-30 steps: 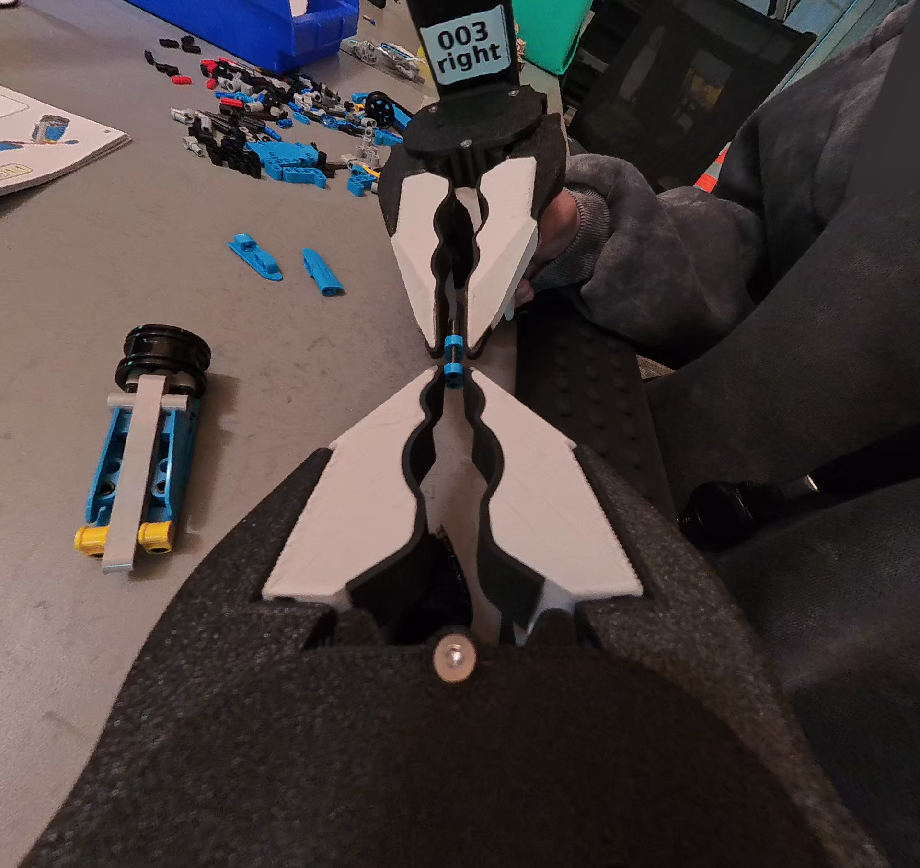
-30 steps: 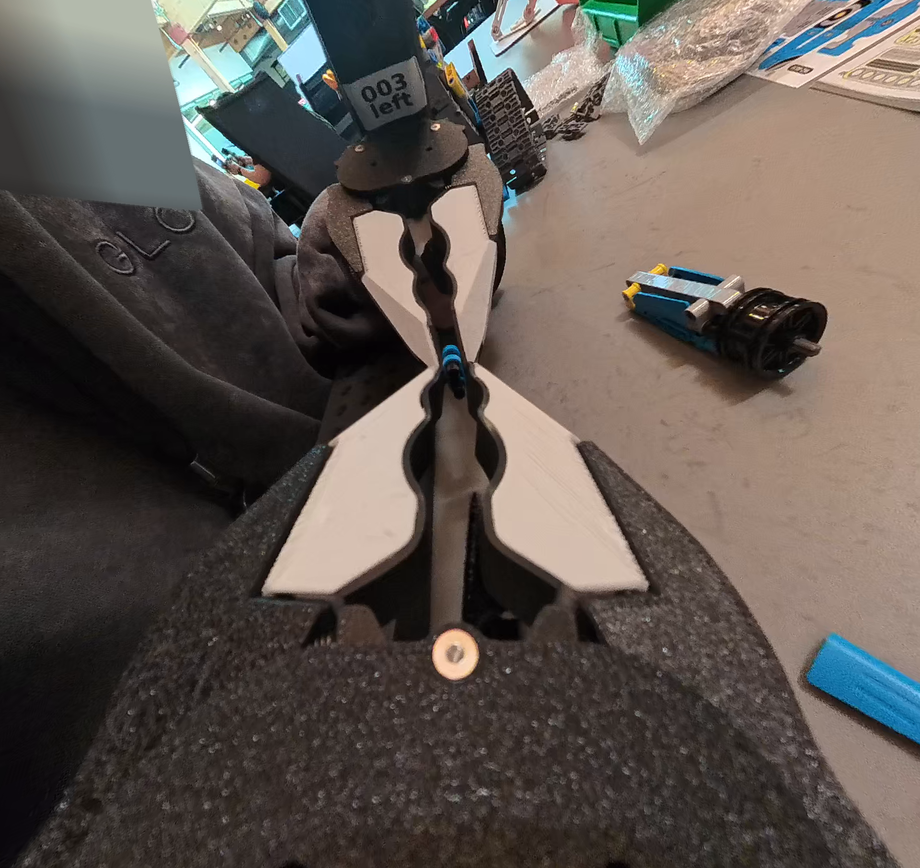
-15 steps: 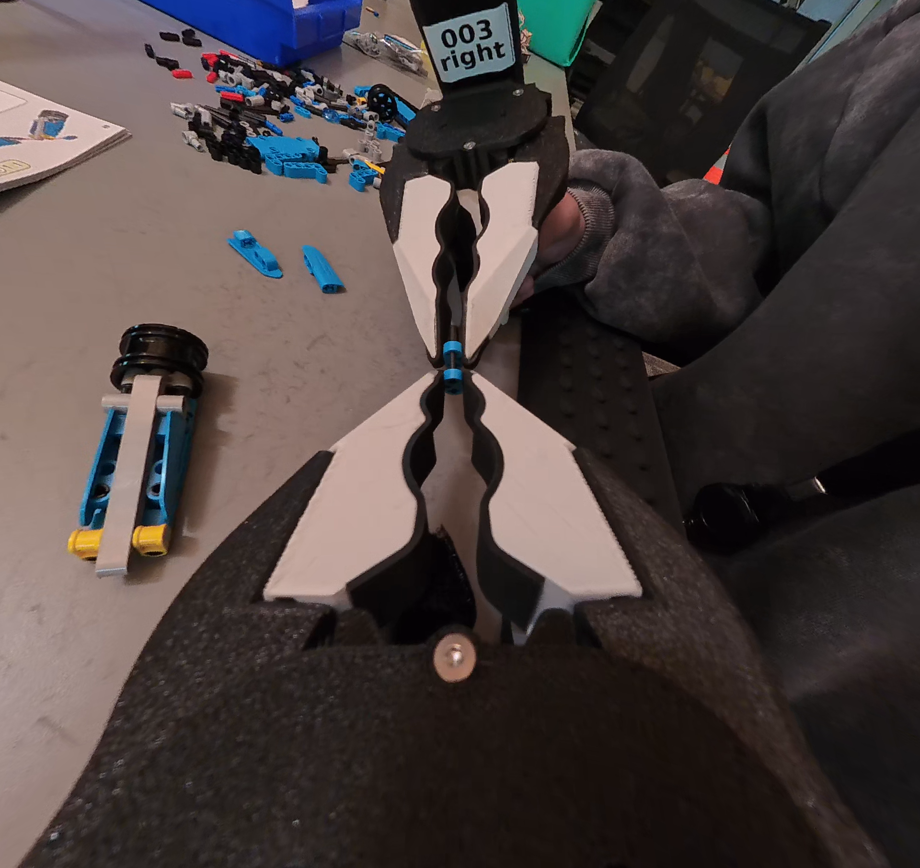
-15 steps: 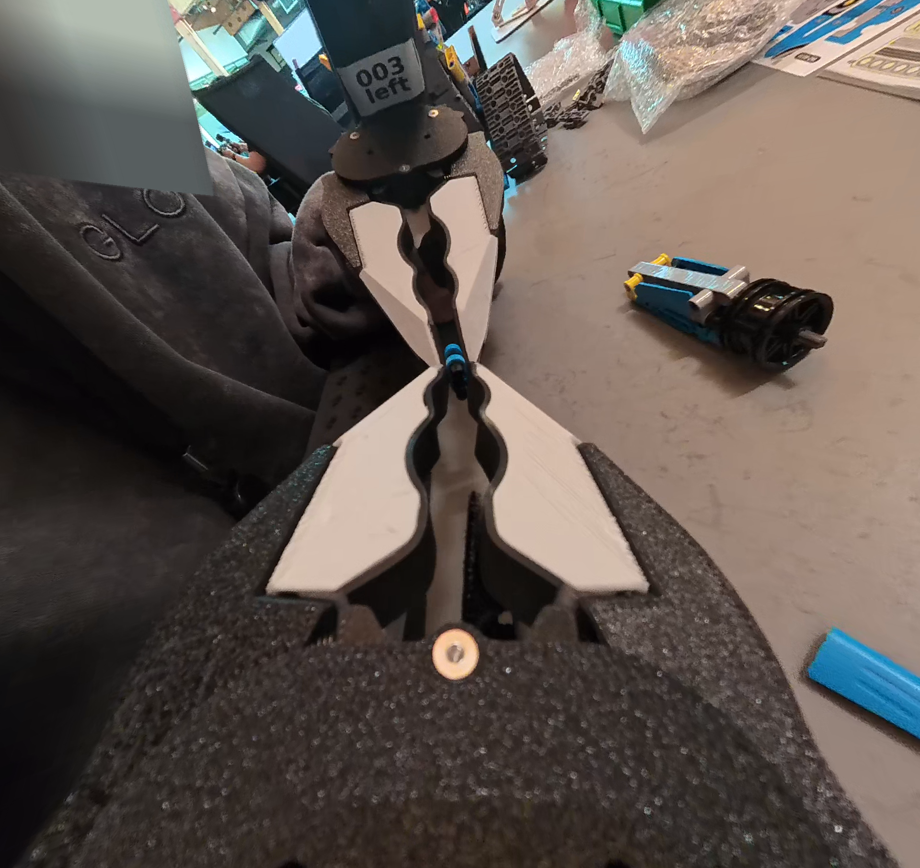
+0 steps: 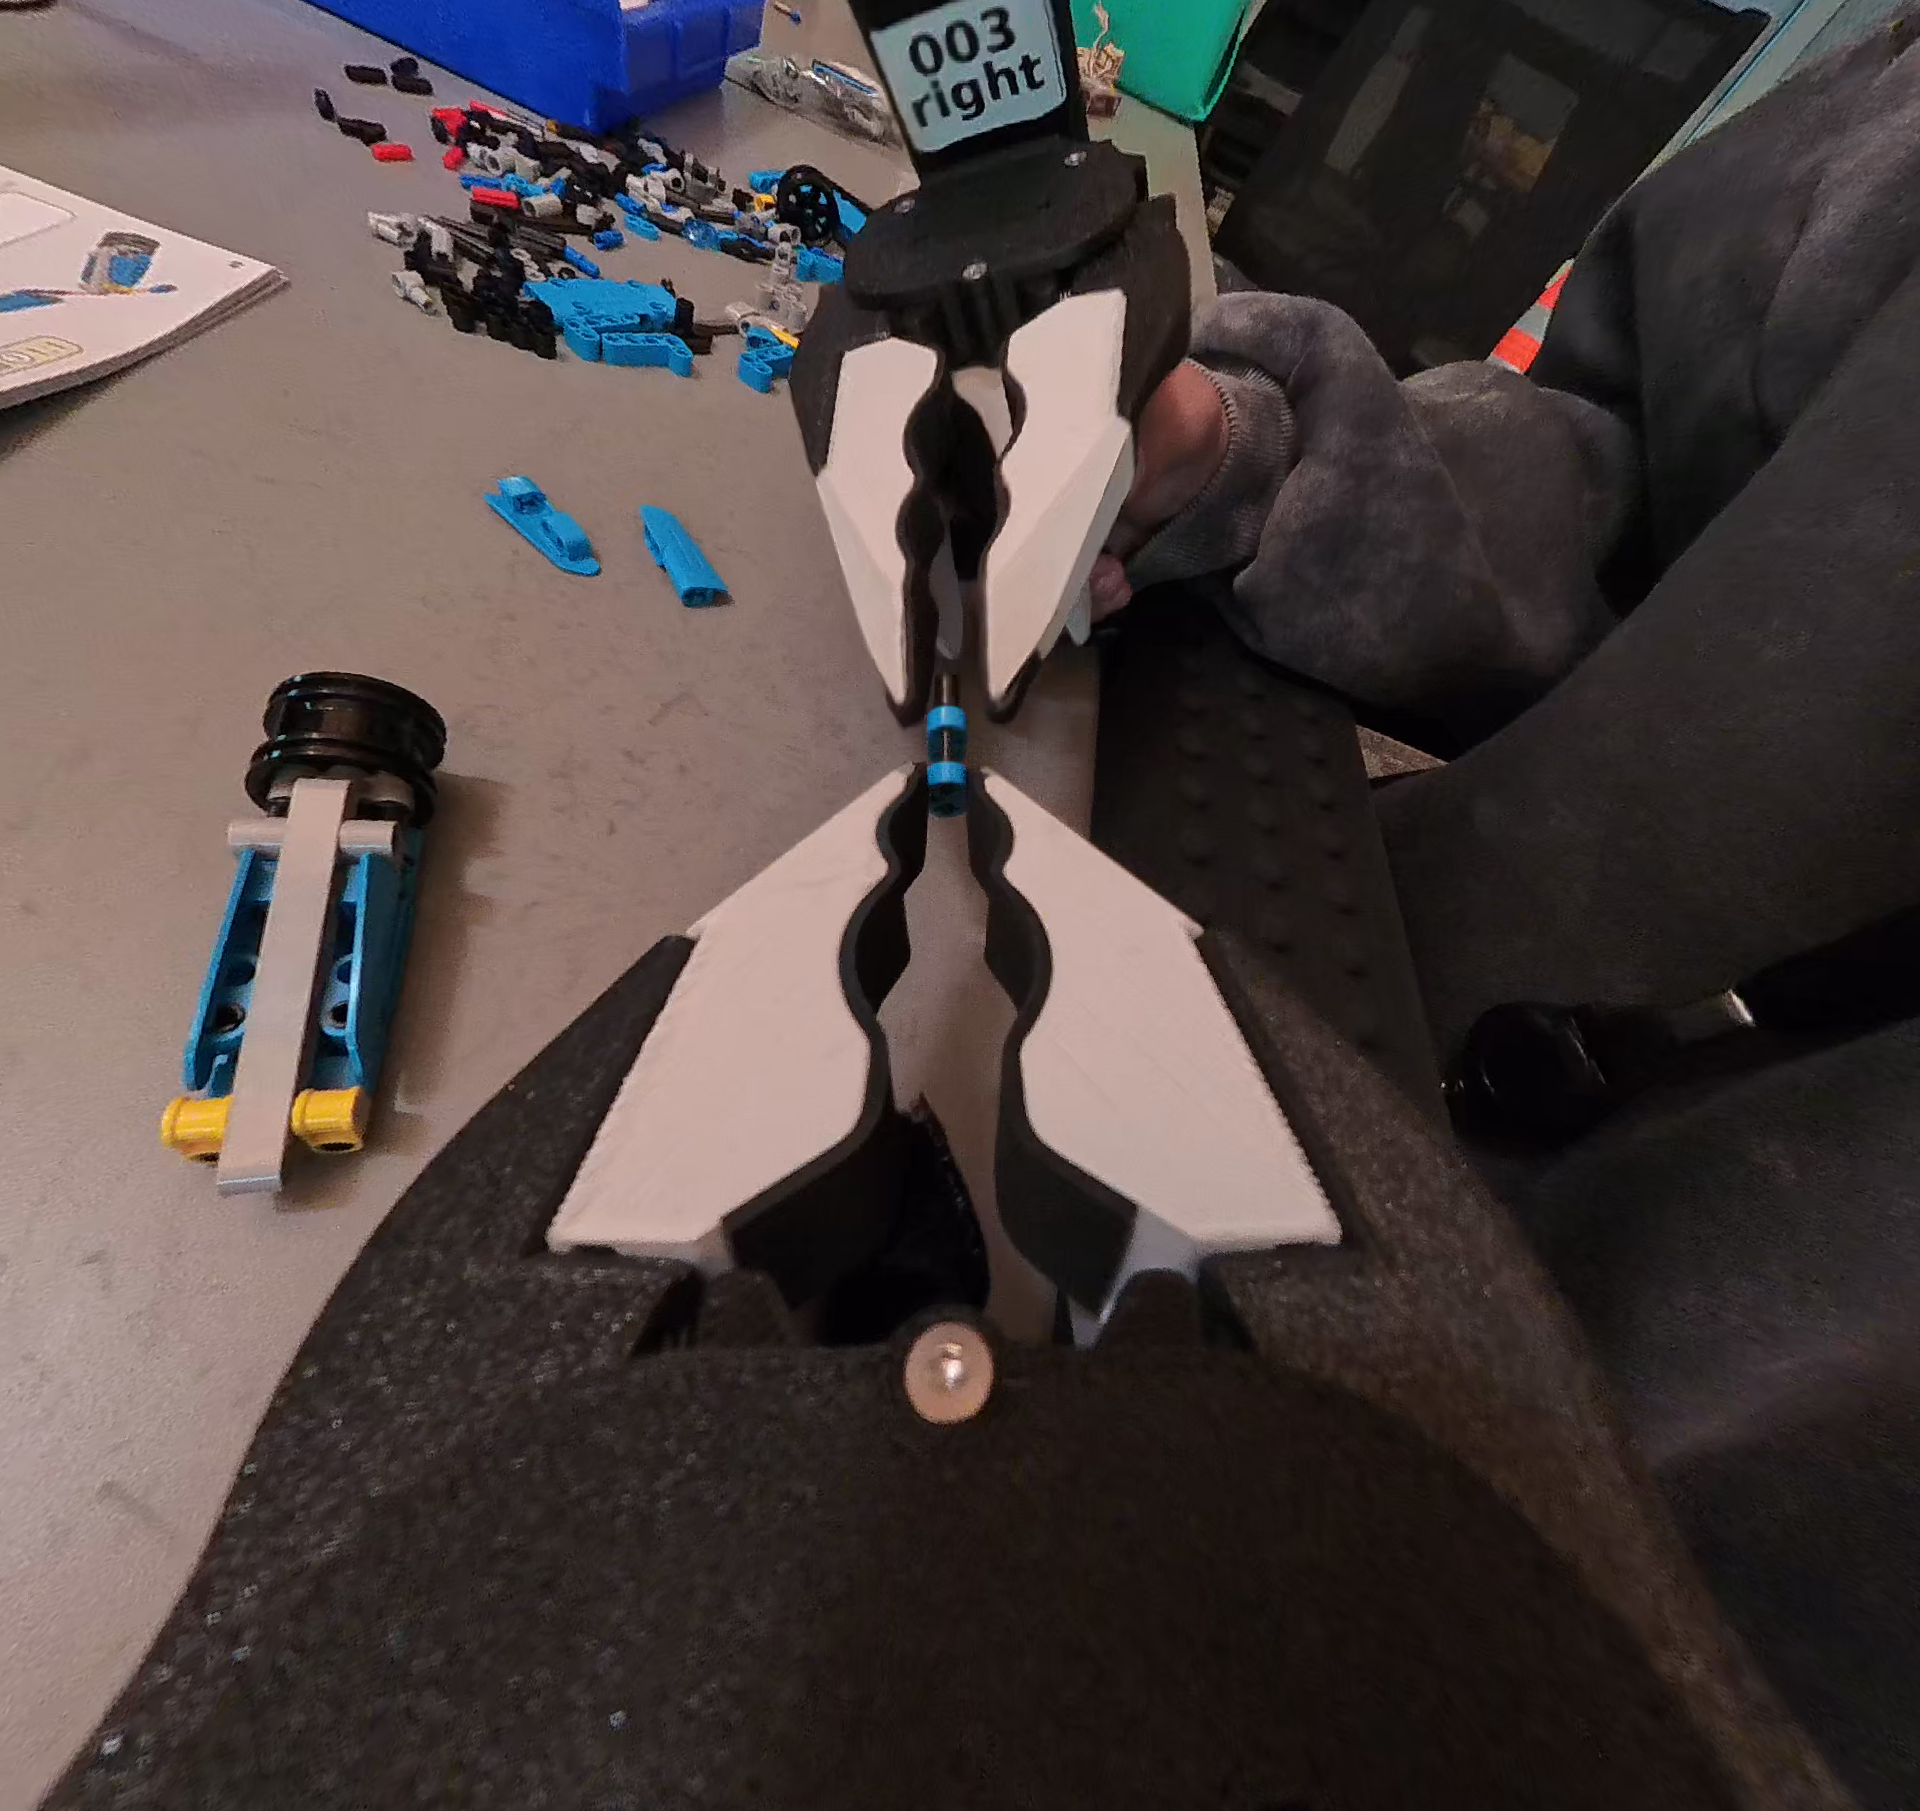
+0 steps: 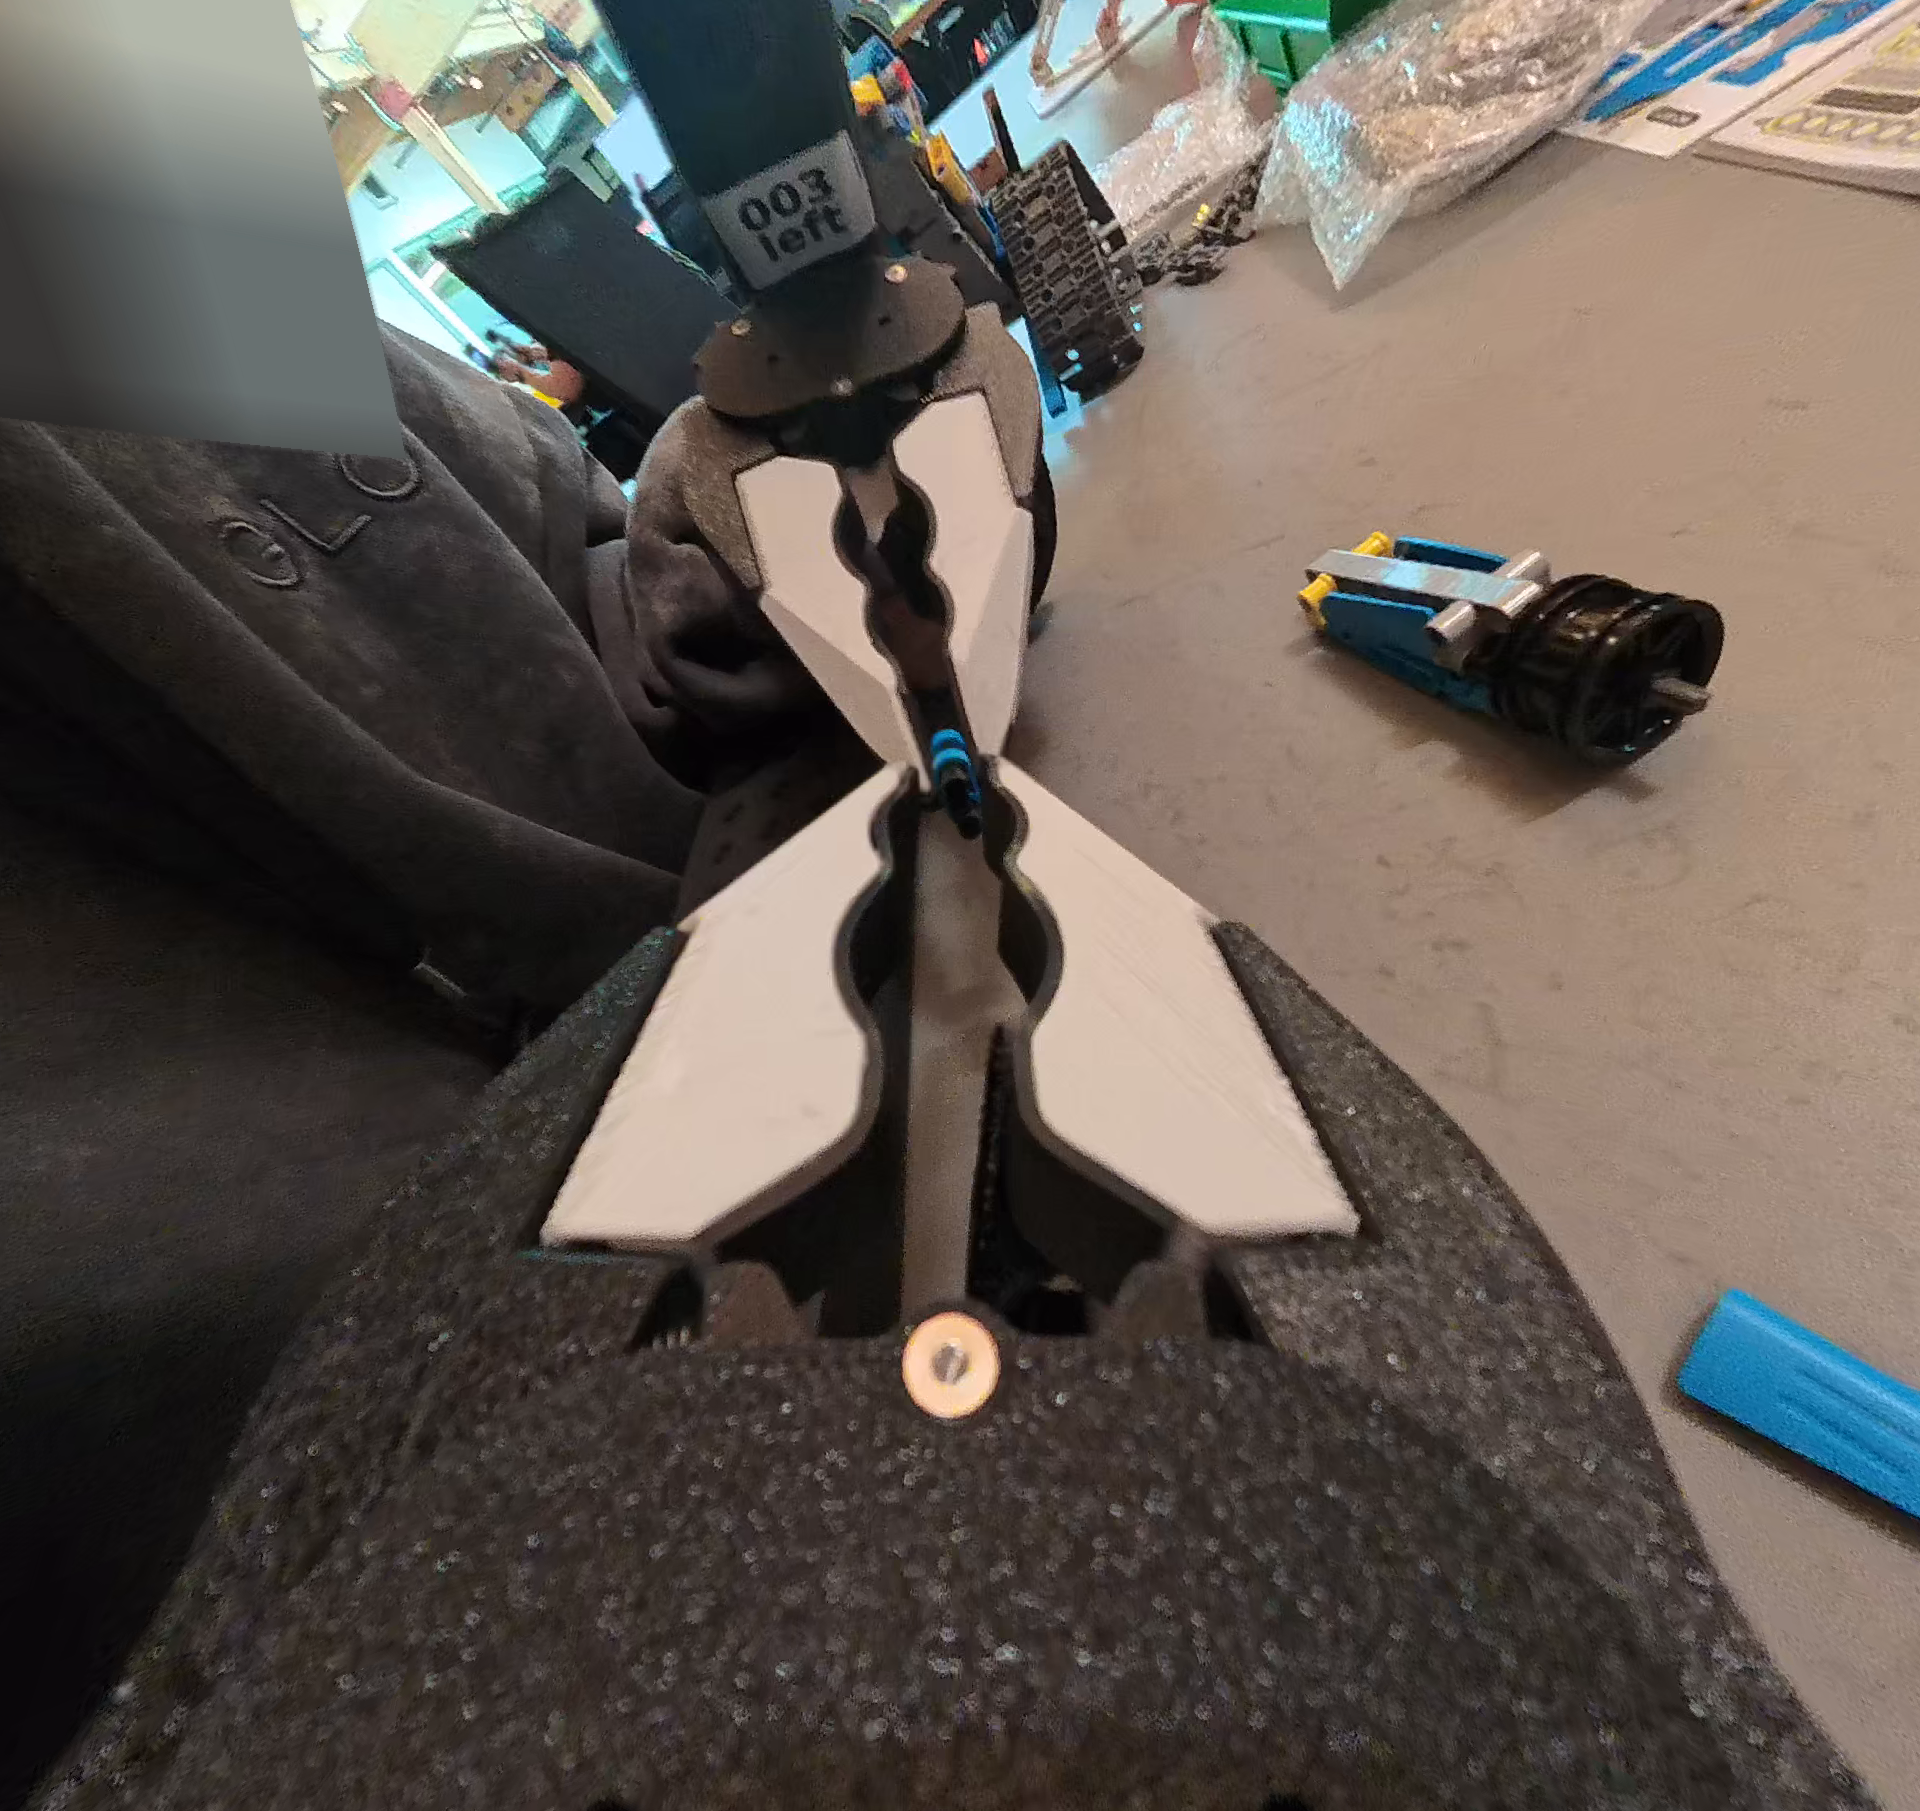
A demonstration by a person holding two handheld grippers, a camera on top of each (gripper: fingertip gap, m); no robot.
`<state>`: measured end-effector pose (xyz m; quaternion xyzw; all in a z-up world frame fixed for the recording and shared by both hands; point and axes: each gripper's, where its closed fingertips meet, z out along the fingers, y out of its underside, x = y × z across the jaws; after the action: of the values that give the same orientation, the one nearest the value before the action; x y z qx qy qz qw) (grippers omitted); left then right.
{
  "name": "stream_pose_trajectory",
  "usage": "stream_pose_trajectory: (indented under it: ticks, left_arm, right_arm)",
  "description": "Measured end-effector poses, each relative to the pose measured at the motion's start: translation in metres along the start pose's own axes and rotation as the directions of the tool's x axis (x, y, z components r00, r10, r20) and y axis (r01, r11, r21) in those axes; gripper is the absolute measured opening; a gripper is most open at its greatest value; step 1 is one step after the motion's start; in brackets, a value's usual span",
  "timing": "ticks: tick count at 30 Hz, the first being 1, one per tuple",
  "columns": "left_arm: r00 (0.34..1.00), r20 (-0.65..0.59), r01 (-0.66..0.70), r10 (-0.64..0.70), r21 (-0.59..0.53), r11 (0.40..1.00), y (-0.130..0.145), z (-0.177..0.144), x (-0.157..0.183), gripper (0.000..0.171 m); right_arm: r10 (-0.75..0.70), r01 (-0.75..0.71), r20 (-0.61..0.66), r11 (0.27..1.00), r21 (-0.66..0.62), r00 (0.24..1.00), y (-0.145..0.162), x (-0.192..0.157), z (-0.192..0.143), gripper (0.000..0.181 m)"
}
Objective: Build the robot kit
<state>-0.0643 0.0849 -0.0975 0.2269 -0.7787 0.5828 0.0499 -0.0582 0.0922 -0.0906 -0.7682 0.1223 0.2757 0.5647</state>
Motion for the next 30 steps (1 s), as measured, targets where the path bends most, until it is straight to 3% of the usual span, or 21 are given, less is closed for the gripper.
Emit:
stream_pose_trajectory:
  ticks: [16,30]
  left_arm:
    - [1.000,0.007,-0.001,0.001,-0.042,0.999,0.006,0.003,-0.001,0.005]
    - [0.998,0.040,-0.053,0.056,-0.072,0.996,0.009,0.006,-0.001,0.004]
  right_arm:
    - [-0.069,0.066,-0.043,0.996,-0.059,0.997,0.010,0.002,0.000,0.003]
    - [-0.038,0.036,-0.023,0.997,-0.070,0.999,0.014,0.003,0.001,0.003]
